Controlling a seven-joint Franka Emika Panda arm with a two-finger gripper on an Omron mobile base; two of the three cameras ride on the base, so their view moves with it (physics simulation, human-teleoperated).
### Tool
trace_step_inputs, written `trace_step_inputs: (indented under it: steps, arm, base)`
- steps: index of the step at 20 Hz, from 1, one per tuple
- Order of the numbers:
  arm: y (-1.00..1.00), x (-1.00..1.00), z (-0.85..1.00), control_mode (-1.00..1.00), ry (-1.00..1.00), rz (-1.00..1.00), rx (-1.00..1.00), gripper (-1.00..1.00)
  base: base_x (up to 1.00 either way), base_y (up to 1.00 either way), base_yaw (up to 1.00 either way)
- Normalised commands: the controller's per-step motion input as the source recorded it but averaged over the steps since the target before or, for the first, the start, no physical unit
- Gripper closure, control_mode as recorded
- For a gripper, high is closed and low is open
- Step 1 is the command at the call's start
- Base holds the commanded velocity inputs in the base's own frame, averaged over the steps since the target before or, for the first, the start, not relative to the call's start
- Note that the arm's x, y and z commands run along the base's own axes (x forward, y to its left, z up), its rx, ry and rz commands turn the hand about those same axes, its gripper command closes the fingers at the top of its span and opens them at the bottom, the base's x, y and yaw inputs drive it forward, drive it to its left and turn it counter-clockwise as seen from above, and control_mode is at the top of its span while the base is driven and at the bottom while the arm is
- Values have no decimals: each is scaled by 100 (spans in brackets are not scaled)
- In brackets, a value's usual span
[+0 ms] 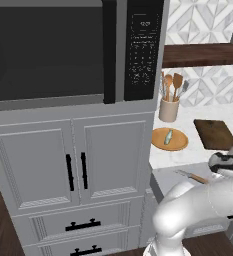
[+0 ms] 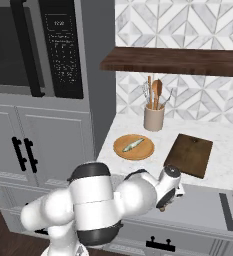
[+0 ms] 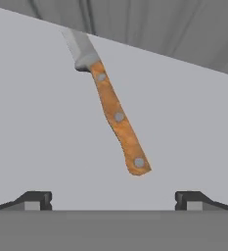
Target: Pick up the knife from the drawer and place it on the cutting board. Then place the meat from the plate to the cutting board.
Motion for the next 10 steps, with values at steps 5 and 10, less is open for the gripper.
trace_step_inputs:
  steps: [5,10]
  arm:
    - [-4,12,-33,-100,0,0,2,-100]
    - [0,0,-39,-100,0,0,1,-100]
  base:
    - [0,0,0]
    - [0,0,0]
